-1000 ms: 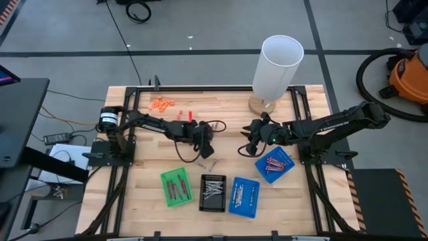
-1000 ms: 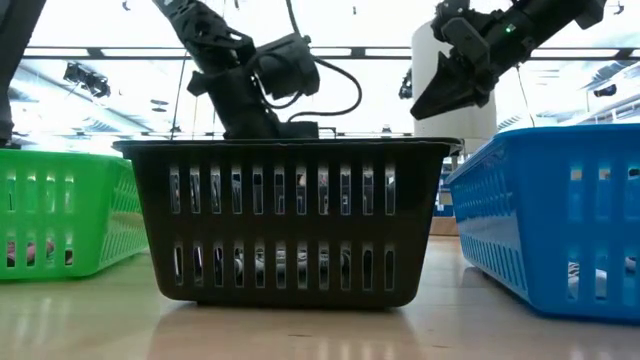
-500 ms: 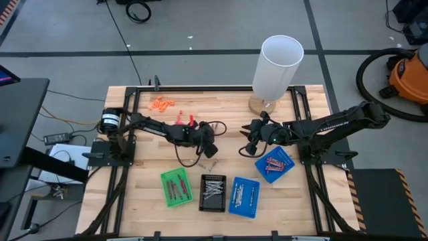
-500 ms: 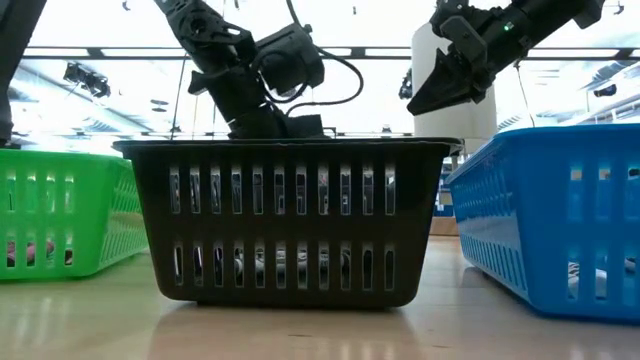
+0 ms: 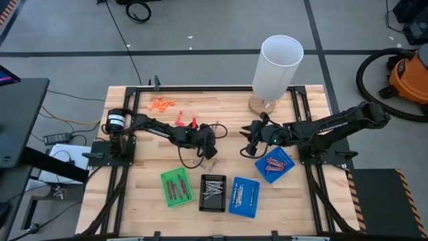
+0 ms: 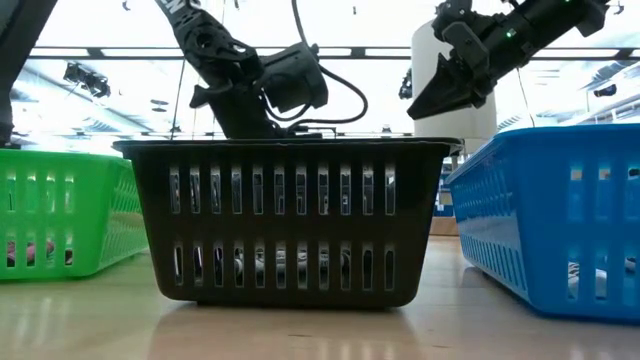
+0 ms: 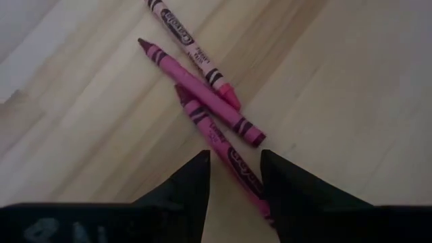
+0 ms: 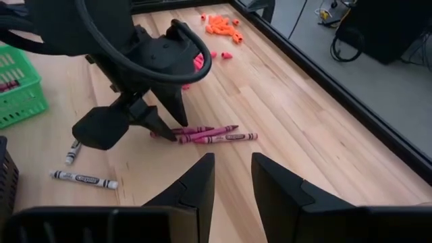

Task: Sort crayons
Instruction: Put the red crayon into the green basket

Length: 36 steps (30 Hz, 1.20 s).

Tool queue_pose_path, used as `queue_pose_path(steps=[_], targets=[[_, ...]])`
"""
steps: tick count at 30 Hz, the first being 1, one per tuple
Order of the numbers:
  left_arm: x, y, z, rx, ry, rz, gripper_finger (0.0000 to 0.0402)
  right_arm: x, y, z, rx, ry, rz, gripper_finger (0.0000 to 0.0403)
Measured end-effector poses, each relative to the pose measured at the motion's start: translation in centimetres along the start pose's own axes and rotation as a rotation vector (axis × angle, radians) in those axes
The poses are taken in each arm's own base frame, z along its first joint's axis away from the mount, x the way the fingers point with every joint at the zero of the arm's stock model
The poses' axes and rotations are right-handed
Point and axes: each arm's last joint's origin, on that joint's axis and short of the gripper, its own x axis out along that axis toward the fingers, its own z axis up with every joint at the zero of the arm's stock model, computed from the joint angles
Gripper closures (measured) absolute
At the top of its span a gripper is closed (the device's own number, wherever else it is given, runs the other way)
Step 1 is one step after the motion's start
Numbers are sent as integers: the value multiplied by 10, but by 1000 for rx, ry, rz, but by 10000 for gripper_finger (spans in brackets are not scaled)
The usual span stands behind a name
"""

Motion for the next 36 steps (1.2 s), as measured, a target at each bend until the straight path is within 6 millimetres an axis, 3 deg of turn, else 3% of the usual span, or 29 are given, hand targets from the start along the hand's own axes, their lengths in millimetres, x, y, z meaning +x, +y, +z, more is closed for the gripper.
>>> queue_pose_path(steps=[6, 14, 22, 26, 30, 36], targets=[[-1, 4, -6, 35, 68, 39, 290, 0, 0, 0, -5, -4, 2, 296], [-1, 6, -9, 76, 99, 47, 385, 0, 0, 0, -6, -2, 8, 296], [-14, 11, -7, 113, 116, 43, 383, 0, 0, 0, -6, -2, 9, 296], [-34, 13, -5, 167, 112, 16, 383, 0, 0, 0, -6, -1, 9, 296], [-68, 9, 3, 219, 29, -44, 383, 0, -1, -5, 28, 47, -3, 296], [-125, -7, 3, 324, -87, -242, 383, 12, -20, -39, 166, 146, -107, 296]])
